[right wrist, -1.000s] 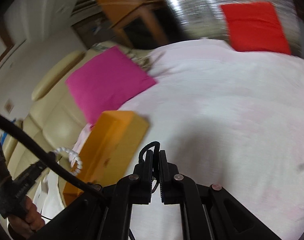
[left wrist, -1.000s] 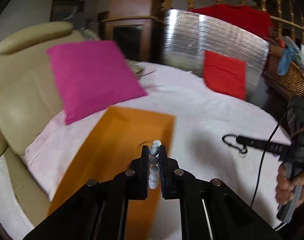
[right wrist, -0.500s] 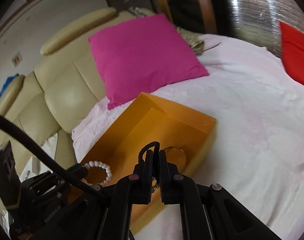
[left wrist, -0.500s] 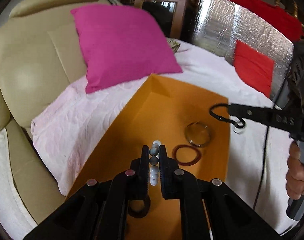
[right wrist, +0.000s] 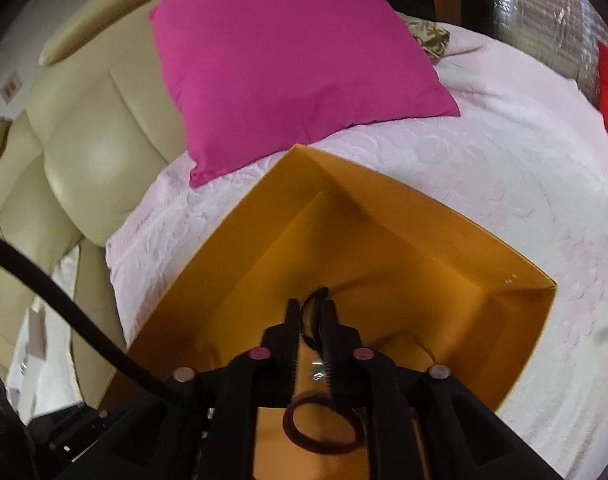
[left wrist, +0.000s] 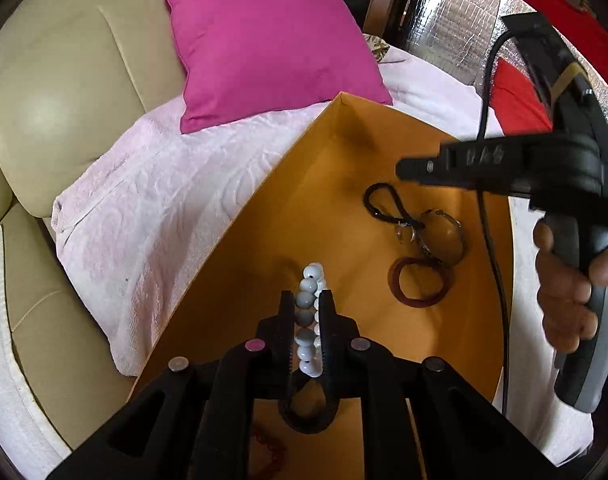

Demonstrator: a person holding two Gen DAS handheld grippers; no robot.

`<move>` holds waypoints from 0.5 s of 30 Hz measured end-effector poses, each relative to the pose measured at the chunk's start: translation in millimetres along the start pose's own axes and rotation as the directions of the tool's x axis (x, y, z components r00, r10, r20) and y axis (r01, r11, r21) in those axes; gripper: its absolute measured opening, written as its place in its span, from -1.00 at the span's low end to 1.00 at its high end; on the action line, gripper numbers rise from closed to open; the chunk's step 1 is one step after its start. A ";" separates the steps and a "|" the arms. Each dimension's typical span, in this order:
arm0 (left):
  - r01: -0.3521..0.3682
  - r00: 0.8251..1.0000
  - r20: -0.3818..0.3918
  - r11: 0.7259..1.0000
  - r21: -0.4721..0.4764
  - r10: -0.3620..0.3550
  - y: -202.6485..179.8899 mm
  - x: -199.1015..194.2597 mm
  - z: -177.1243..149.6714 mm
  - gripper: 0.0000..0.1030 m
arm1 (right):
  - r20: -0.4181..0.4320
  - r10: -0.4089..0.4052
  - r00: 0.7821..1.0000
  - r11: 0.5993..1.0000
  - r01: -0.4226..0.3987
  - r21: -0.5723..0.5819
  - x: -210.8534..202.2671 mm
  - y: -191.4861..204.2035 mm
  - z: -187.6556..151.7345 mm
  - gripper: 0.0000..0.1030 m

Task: Organize jewelry
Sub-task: 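Open both tools to drop the white bracelet and hair tie into the box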

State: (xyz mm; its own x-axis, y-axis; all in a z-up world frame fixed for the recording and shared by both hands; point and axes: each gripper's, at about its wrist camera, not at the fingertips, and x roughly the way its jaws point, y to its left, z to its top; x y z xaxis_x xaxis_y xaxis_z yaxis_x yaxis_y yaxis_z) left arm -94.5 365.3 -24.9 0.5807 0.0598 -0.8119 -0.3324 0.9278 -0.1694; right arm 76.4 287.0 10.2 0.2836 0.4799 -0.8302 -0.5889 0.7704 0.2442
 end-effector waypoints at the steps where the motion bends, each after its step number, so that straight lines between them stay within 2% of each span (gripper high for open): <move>1: -0.005 1.000 0.000 1.000 0.000 0.005 0.3 -0.2 -0.5 -0.47 | 0.015 0.007 1.000 1.000 -0.008 0.029 -2.1 -3.7 2.1 -0.23; 2: -0.014 1.000 0.005 1.000 0.001 0.014 -0.1 -1.5 -1.6 -0.39 | 0.044 0.027 0.999 0.998 -0.030 0.063 -7.5 -9.1 2.9 -0.10; 3: -0.022 1.000 0.012 1.000 0.004 0.022 -1.1 -3.5 -2.9 -0.34 | 0.089 0.051 0.995 0.994 -0.058 0.088 -14.7 -13.9 3.1 -0.05; 5: -0.026 0.999 0.021 1.000 0.011 0.026 -3.5 -7.9 -4.8 -0.34 | 0.154 0.054 0.987 0.994 -0.069 0.089 -30.3 -18.8 0.7 -0.05; 7: -0.026 0.999 0.031 1.000 0.015 0.025 -7.0 -12.8 -6.6 -0.30 | 0.180 0.036 0.983 0.995 -0.052 0.082 -42.7 -23.1 -2.7 -0.05; 10: -0.020 0.999 0.050 1.000 0.022 0.019 -18.6 -22.9 -6.7 -0.06 | 0.225 0.003 0.974 0.992 -0.030 0.118 -68.2 -42.6 -14.3 -0.05; 15: -0.004 0.997 0.079 0.998 0.061 -0.001 -51.0 -40.6 -4.4 0.08 | 0.263 -0.041 0.964 0.984 -0.007 0.176 -110.4 -80.5 -44.6 -0.05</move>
State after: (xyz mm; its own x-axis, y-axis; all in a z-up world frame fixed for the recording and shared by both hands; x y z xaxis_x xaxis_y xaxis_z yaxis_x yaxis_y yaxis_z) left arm -104.4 314.0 14.3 0.6381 0.0881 -0.7649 -0.2889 0.9482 -0.1318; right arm 58.8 153.2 59.9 0.4963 0.5416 -0.6785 -0.4481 0.8292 0.3341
